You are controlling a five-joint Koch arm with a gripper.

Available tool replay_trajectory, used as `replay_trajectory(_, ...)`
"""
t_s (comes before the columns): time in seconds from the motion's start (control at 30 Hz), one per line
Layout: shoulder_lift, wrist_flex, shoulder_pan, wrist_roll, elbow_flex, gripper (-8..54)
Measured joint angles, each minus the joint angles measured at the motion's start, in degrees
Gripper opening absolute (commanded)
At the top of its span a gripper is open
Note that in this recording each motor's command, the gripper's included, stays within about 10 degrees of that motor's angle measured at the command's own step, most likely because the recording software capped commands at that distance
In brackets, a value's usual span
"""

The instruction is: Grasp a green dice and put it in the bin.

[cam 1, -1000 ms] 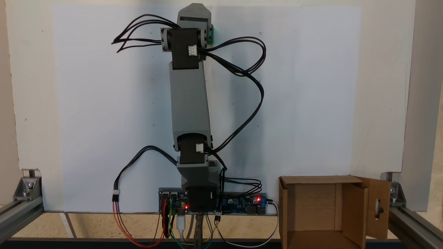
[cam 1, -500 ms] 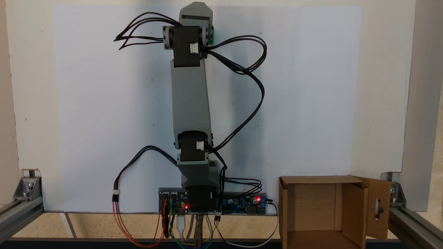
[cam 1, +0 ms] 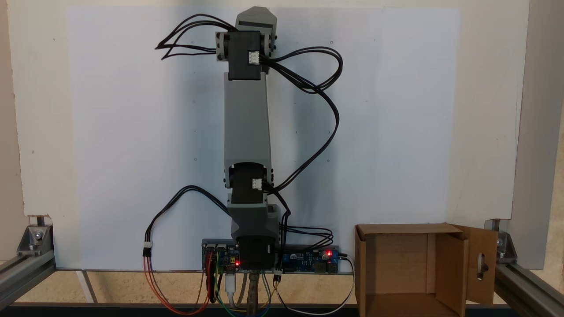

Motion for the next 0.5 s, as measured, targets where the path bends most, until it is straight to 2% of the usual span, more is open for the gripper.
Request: replay_trajectory(0.5,-1.0,-3.9,-0.3,-0.1,4.1,43.2)
